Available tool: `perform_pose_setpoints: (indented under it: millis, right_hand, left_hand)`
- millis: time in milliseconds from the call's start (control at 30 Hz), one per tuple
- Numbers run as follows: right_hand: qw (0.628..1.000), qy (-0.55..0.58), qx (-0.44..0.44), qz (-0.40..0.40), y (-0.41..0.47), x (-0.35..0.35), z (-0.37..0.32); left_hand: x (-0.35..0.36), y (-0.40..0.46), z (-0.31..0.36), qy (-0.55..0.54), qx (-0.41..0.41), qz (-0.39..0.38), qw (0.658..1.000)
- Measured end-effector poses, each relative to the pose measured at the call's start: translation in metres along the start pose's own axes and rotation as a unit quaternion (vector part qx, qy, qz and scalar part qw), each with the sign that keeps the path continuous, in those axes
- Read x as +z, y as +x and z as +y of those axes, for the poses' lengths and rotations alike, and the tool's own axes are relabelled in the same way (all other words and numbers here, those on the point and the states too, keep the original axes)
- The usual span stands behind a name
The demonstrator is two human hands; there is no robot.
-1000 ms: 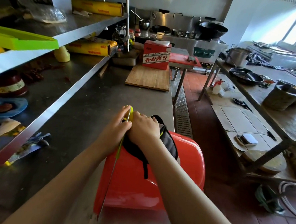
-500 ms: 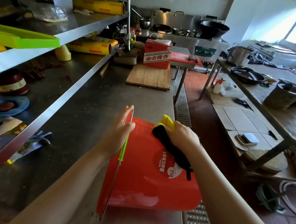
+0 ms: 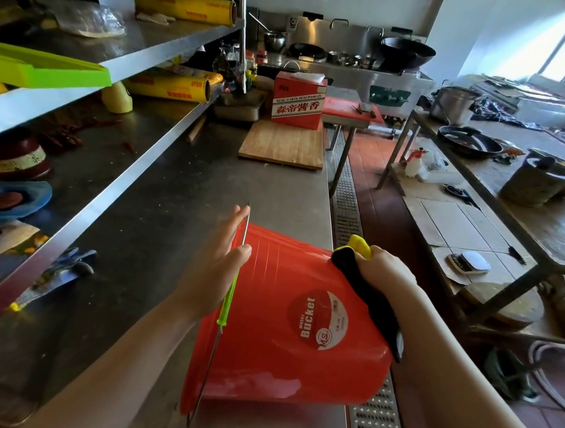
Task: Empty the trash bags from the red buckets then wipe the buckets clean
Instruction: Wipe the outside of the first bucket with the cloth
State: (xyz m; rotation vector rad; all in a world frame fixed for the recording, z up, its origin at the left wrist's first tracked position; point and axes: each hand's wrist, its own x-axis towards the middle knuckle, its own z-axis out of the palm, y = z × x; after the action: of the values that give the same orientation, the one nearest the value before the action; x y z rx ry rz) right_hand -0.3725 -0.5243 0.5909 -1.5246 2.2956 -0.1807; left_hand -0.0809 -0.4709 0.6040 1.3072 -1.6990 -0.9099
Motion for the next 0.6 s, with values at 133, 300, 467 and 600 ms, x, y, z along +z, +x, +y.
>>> perform_pose_setpoints:
  millis: [133, 300, 467, 600]
  right_hand:
    - [0.996, -0.062, -0.057, 0.012, -0.006, 0.006, -0.039]
    - [0.99, -0.065, -0.126, -0.005, -0.019, 0.01, -0.095]
    - [0.973, -0.072, -0.217, 0.01, -0.035, 0.03, -0.16]
    - [0.963, -0.066, -0.26, 0.041, -0.046, 0.039, -0.178]
  left_hand:
    - [0.0, -0.006, -0.002, -0.003, 0.004, -0.002, 1.0]
    - [-0.001, -0.009, 0.0, -0.016, -0.001, 0.002, 1.0]
    - [-0.001, -0.004, -0.002, 0.005, 0.003, 0.014, 1.0]
    - [-0.001, -0.007, -0.004, -0.035, -0.013, 0.032, 0.999]
